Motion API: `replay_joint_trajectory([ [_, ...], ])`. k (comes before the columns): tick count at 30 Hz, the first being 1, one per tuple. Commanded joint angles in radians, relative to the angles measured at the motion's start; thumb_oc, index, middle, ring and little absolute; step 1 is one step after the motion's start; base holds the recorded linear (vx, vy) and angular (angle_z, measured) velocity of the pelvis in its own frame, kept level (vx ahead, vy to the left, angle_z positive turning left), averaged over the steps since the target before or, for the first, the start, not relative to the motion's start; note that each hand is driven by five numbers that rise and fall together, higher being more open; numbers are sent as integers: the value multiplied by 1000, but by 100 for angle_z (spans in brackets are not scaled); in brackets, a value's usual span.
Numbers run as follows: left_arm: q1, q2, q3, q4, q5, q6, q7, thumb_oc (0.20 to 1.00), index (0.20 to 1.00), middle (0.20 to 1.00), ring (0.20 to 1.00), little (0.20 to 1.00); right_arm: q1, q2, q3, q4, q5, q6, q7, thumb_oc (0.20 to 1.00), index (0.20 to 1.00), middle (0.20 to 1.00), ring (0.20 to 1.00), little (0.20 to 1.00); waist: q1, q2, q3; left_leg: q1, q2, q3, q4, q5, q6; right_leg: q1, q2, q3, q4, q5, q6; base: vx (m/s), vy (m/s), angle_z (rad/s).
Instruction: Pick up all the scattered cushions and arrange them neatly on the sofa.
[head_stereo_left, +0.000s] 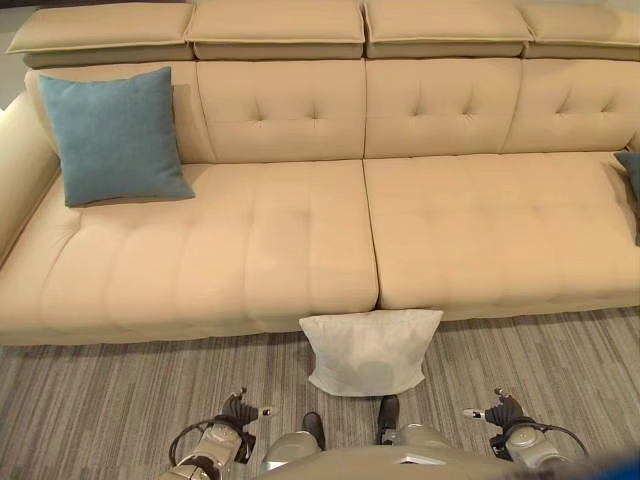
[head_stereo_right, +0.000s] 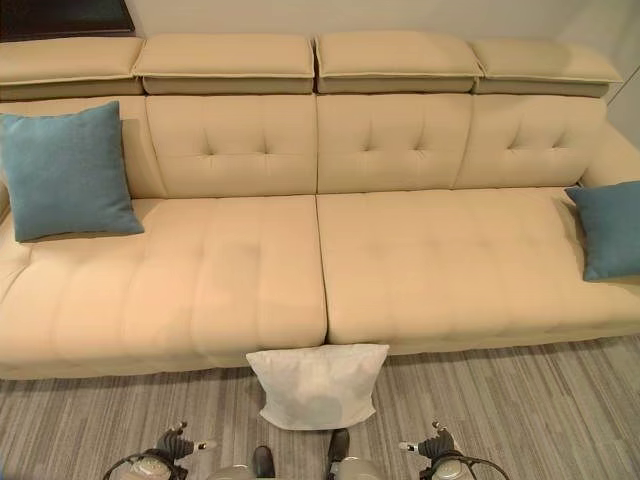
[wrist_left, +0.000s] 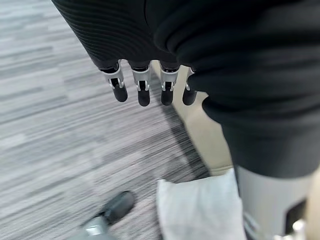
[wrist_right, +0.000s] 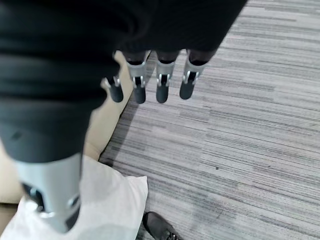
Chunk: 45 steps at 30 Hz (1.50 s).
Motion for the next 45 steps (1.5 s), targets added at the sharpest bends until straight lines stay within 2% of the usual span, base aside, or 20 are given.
replay_joint_trajectory([
  [1,-76,8,24,-34,-56,-41,56,1000,1000,1000,1000,1000,-65,-41,6,-7,31,-29,-37,1000,1000,1000,1000,1000,-3,-23,64,-120,-28,-54,71,-15,-32,-67,-47,23,168,-132,75,-229,-48,24],
  [3,-95,10,22,-49,-73,-48,65,1000,1000,1000,1000,1000,-80,-44,4,-18,44,-31,-42,1000,1000,1000,1000,1000,-5,-22,80,-160,-25,-58,91,-12,-34,-110,-52,20,190,-130,70,-202,-39,12],
  [4,-130,15,18,-78,-103,-61,81,1000,1000,1000,1000,1000,-102,-50,3,-35,64,-34,-54,1000,1000,1000,1000,1000,-4,-21,111,-231,-18,-63,129,-4,-38,-180,-61,11,229,-125,61,-152,-38,10],
  [5,-130,15,18,-78,-103,-61,81,1000,1000,1000,1000,1000,-102,-50,3,-35,64,-34,-54,1000,1000,1000,1000,1000,-4,-21,109,-237,-18,-63,135,-9,-38,-185,-61,11,235,-129,61,-228,-60,15],
  [7,-179,23,12,-111,-154,-81,115,1000,1000,1000,1000,1000,-150,-62,8,-62,98,-34,-72,1000,1000,1000,1000,1000,-2,-18,137,-356,-12,-66,184,6,-42,-305,-71,4,292,-126,49,-198,-56,19],
  [12,-240,24,13,-141,-234,-113,157,1000,1000,1000,1000,1000,-238,-70,9,-109,160,-51,-109,1000,1000,1000,1000,1000,1,-10,158,-494,-1,-67,237,-8,-51,-456,-81,10,369,-155,47,-102,-39,9],
  [13,-281,24,13,-153,-276,-127,177,1000,1000,1000,1000,1000,-293,-81,8,-146,188,-59,-134,1000,1000,1000,1000,1000,-2,-7,177,-573,10,-61,256,2,-53,-543,-89,12,403,-155,45,-103,-15,-4],
  [14,-283,24,13,-153,-276,-127,177,1000,1000,1000,1000,1000,-295,-81,8,-146,188,-59,-134,1000,1000,1000,1000,1000,-3,-7,174,-578,10,-60,258,2,-53,-548,-89,12,405,-155,45,-154,-24,-3],
  [18,-372,25,0,-184,-322,-150,216,1000,1000,1000,1000,1000,-403,-101,5,-213,237,-89,-189,1000,1000,1000,1000,1000,-10,-1,189,-752,25,-68,310,7,-53,-725,-105,21,464,-157,43,-116,-25,3],
  [19,-437,29,-11,-214,-336,-159,235,1000,1000,1000,1000,1000,-483,-121,-5,-244,265,-111,-226,1000,1000,1000,1000,1000,-15,6,195,-854,33,-72,335,11,-54,-827,-113,34,501,-161,42,-97,-38,2],
  [22,-581,56,-48,-256,-354,-171,257,1000,1000,1000,1000,1000,-636,-170,12,-285,299,-134,-263,1000,1000,1000,1000,1000,-29,19,201,-1011,36,-75,368,13,-51,-996,-125,63,559,-165,47,-29,-25,2],
  [23,-581,56,-48,-256,-354,-171,257,1000,1000,1000,1000,1000,-636,-170,12,-284,299,-134,-263,1000,1000,1000,1000,1000,-29,19,200,-1012,36,-75,369,13,-51,-997,-125,63,560,-166,47,-56,-6,-1],
  [28,-753,107,-100,-331,-336,-172,316,1000,1000,1000,1000,1000,-794,-227,46,-355,263,-137,-350,1000,1000,1000,1000,1000,-62,39,227,-1219,31,-82,440,9,-35,-1214,-125,107,642,-166,54,-30,-12,-2],
  [35,-825,125,-115,-391,-319,-159,365,1000,1000,1000,1000,1000,-808,-224,40,-413,241,-144,-390,1000,1000,1000,1000,1000,-79,37,249,-1340,31,-81,505,-1,-12,-1344,-111,142,701,-161,59,15,-4,-3],
  [41,-904,120,-154,-413,-322,-154,356,1000,1000,1000,1000,1000,-882,-210,90,-416,302,-172,-332,1000,1000,1000,1000,1000,-78,44,249,-1425,33,-81,554,-5,-6,-1430,-103,162,746,-158,60,21,-23,-3],
  [42,-947,110,-177,-410,-337,-154,344,1000,1000,1000,1000,1000,-943,-194,139,-426,329,-177,-295,1000,1000,1000,1000,1000,-75,49,244,-1448,37,-82,569,-4,-5,-1451,-100,165,760,-159,60,36,-41,0],
  [45,-1004,77,-206,-412,-396,-161,320,1000,1000,1000,1000,1000,-1030,-140,189,-455,389,-189,-256,1000,1000,1000,1000,1000,-69,56,232,-1459,41,-83,573,-2,-5,-1461,-96,163,766,-159,58,21,-39,-2],
])
